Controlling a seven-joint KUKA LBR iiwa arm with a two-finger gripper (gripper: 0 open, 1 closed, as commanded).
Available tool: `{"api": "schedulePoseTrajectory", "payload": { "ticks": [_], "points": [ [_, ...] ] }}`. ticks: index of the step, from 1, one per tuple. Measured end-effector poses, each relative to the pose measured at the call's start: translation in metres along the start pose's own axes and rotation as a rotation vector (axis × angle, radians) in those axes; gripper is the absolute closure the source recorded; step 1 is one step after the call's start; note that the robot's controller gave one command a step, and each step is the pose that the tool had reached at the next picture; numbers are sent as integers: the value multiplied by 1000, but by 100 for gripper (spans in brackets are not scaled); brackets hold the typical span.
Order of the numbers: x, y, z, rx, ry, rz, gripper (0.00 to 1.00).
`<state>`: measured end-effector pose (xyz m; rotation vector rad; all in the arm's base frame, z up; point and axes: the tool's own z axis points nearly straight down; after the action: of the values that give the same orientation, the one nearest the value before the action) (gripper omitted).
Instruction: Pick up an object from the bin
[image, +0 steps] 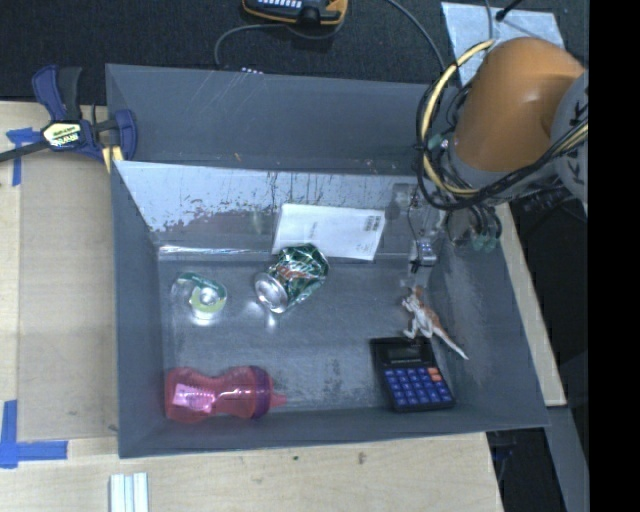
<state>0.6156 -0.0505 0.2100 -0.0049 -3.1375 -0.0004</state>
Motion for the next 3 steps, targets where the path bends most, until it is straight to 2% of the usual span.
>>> {"api": "schedulePoseTrajectory", "payload": {
  "ticks": [1,2,3],
  "points": [
    [-1,0,-5,1,-8,-1,0],
    [23,-27,65,1,-10,-33,0],
    [33,-63,68,1,-7,-99,0]
  ]
}}
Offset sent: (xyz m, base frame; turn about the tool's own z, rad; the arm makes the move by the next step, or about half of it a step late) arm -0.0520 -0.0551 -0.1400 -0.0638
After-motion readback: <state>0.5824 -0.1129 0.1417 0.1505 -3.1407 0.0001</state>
